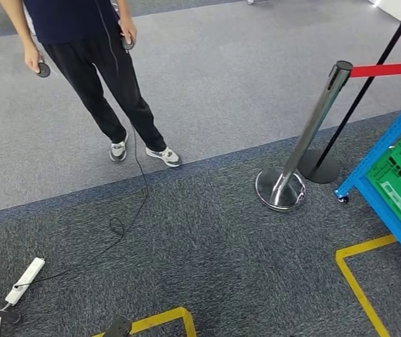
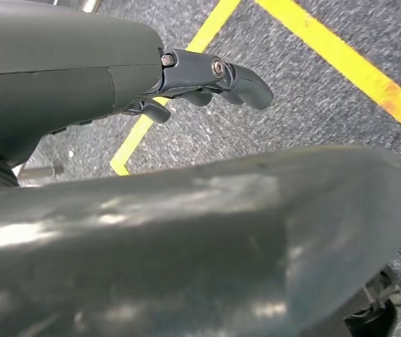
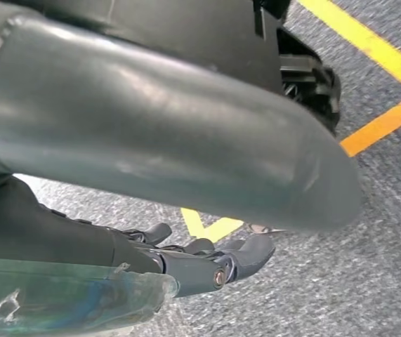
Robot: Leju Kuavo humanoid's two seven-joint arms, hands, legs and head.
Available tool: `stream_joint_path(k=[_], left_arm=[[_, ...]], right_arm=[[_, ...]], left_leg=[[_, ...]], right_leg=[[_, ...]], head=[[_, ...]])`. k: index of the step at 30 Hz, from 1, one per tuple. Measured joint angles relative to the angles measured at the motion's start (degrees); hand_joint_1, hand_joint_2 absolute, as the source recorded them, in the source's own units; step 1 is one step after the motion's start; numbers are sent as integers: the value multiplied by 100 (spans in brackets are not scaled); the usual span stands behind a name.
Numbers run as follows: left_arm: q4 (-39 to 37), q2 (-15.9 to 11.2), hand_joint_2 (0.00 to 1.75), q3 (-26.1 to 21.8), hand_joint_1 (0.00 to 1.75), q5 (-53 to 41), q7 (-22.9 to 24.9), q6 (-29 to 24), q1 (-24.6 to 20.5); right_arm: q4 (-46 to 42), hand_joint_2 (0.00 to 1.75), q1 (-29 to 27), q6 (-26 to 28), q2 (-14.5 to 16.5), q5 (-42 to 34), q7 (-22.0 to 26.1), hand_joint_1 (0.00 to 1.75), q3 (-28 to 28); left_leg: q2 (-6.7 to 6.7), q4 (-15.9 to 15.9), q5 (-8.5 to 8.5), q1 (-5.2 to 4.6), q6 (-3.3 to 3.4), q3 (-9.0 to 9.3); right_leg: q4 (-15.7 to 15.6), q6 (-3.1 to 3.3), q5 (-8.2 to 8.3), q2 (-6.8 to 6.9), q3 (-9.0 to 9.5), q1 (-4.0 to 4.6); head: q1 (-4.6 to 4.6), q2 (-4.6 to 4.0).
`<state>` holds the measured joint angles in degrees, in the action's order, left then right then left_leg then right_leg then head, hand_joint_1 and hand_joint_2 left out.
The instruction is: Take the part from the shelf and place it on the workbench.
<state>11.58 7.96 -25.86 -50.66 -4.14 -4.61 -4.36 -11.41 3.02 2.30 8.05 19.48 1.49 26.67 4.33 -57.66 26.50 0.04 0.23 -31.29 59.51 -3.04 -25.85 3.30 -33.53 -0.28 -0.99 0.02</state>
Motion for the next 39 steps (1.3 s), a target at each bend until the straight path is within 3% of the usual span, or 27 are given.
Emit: stream_joint_path(k=[1, 3, 5, 8, 9, 10, 11, 12, 14, 16, 18, 19, 21, 23, 24, 25, 26, 27, 28, 30, 31, 34, 36, 38, 39], left_arm=[[0, 0, 0, -1, 0, 1, 0, -1, -1], [1, 4, 0, -2, 0, 2, -1, -2, -7], [2, 9, 0, -6, 0, 2, -1, -4, -12], [2, 11, 0, -30, 0, 2, -1, -6, 6], [2, 11, 0, -39, 0, 2, 0, -6, 19], [2, 12, 0, -45, 0, 2, 0, -5, 27], [2, 13, 0, -48, 0, -2, 0, -5, 32], [2, 12, 0, -49, 0, -11, 0, -5, 31], [2, 12, 0, -50, 0, -39, -1, -6, 25], [2, 13, 0, -50, 0, -72, -1, -9, 16], [2, 12, 0, -50, 0, -100, 0, -16, 8], [2, 11, 0, -50, 0, -112, 0, -21, 3], [2, 15, 0, -50, 0, -138, 0, -23, -2], [2, 15, 0, -51, 0, -151, 0, -23, 19], [2, 13, 0, -51, 0, -151, 0, -22, 31], [2, 12, 0, -52, 0, -151, -1, -20, 39], [2, 12, 0, -54, 0, -151, -1, -18, 41], [2, 14, 0, -54, 0, -152, -2, -16, 40], [2, 17, 0, -55, 0, -154, -4, -15, 39], [2, 20, 0, -55, 0, -157, -12, -10, 40], [2, 19, 0, -55, 0, -157, -16, -7, 39], [2, 25, 0, -56, 0, -157, -20, -2, 33], [2, 31, 0, -57, 0, -156, -29, -2, 29], [2, 32, 0, -59, 0, -152, -45, -3, 46], [2, 34, 0, -62, 0, -150, -53, -8, 66]], right_arm=[[0, 0, 3, 22, 2, 26, -26, 0, -2], [0, 0, -1, 93, 3, 95, -85, 0, -13], [0, 0, -4, 140, -1, 130, -113, 0, -24], [0, 0, 2, 129, -5, 129, -116, 0, -26], [0, 0, 0, 120, -5, 126, -116, 0, -26], [0, 0, -4, 111, -5, 124, -116, 0, -26], [0, 0, -8, 104, -5, 126, -117, 0, -26], [0, 0, -9, 99, -4, 131, -118, 0, -26], [0, 0, 0, 89, -3, 144, -121, 0, -26], [0, 0, 5, 81, -2, 153, -125, 0, -26], [1, 0, -21, 75, -1, 160, -130, 0, -26], [1, 0, -37, 74, -1, 163, -131, 0, -26], [2, 0, -37, 73, -1, 166, -132, 0, -26], [2, 0, -10, 73, -1, 165, -133, 0, -26], [2, 0, -4, 73, -1, 165, -133, 0, -26], [2, 0, -10, 73, -1, 165, -138, 0, -26], [3, 0, -20, 73, -1, 165, -146, 0, -26], [3, 0, -29, 75, -1, 170, -158, 0, -26], [3, 0, -33, 80, -1, 178, -171, 0, -26], [3, 0, -16, 91, -1, 204, -191, 0, -27], [3, 0, -8, 96, -1, 215, -196, 0, -28], [4, 0, -17, 103, -8, 227, -202, 0, -28], [3, 0, -18, 108, -13, 227, -207, 0, -28], [3, 0, -10, 96, -14, 227, -217, 0, -28], [3, 0, -10, 86, -14, 228, -224, 0, -28]], left_leg=[[36, 4, 4, -6, -33, 14], [95, 12, 16, 12, -103, 30], [-52, -164, 166, 34, -164, -34], [-362, -1210, 700, 42, -199, -520], [-389, -1520, 791, 43, -200, -682], [-401, -1661, 775, 43, -198, -771], [-414, -1552, 630, 46, -192, -744], [-449, -1247, 414, 53, -185, -618], [-658, -457, 38, 86, -176, -277], [-808, -56, -56, 98, -155, -110], [-749, -10, -56, 76, -90, -95], [-702, 0, -66, 73, -47, -91], [-587, 23, -83, 74, 32, -84], [-450, 23, -75, 52, 70, -81], [-375, 22, -69, 41, 76, -79], [-306, 21, -62, 34, 81, -76], [-246, 20, -54, 29, 81, -69], [-193, 20, -44, 28, 75, -55], [-143, 18, -28, 28, 60, -34], [-57, 11, 10, 3, 6, 9], [-21, 8, 22, -8, -24, 24], [58, 12, 34, 9, -113, 45], [-101, -166, 185, 36, -179, -13], [-331, -795, 532, 47, -214, -293], [-376, -1196, 698, 46, -219, -493]], right_leg=[[-39, 30, 0, 11, 13, 14], [-60, 98, 29, -100, -8, 19], [-88, 169, 62, -213, -6, -4], [-101, 235, 85, -395, -7, -20], [-101, 243, 85, -465, -8, -20], [-101, 244, 86, -540, -8, -20], [-100, 240, 88, -618, -5, -22], [-100, 231, 92, -694, 0, -27], [-80, 186, 95, -835, -12, -26], [-69, 115, 102, -942, -51, -20], [-97, 36, 118, -1013, -99, -40], [-75, 10, 100, -961, -124, -47], [242, -26, -106, -699, -282, -44], [982, -47, -496, -444, -635, -37], [1341, -57, -642, -402, -805, -38], [1543, -62, -689, -385, -897, -38], [1517, -63, -623, -374, -873, -38], [1269, -59, -468, -353, -734, -38], [854, -53, -269, -277, -501, -37], [166, -18, -23, -114, -106, -18], [0, 7, 20, -70, -11, -6], [-35, 110, 34, -196, -23, 16], [-60, 180, 60, -295, -21, -4], [-69, 219, 76, -395, -21, -21], [-69, 229, 78, -454, -25, -21]], head=[[2, 0], [7, 1], [22, 1], [62, 0], [66, 0], [67, 0], [68, 0], [68, 0], [74, 0], [81, 0], [83, 0], [81, 0], [53, 0], [29, 0], [28, 0], [30, 0], [30, 0], [29, 0], [28, 0], [33, 0], [37, 0], [40, 0], [52, 0], [80, 0], [88, 0]])
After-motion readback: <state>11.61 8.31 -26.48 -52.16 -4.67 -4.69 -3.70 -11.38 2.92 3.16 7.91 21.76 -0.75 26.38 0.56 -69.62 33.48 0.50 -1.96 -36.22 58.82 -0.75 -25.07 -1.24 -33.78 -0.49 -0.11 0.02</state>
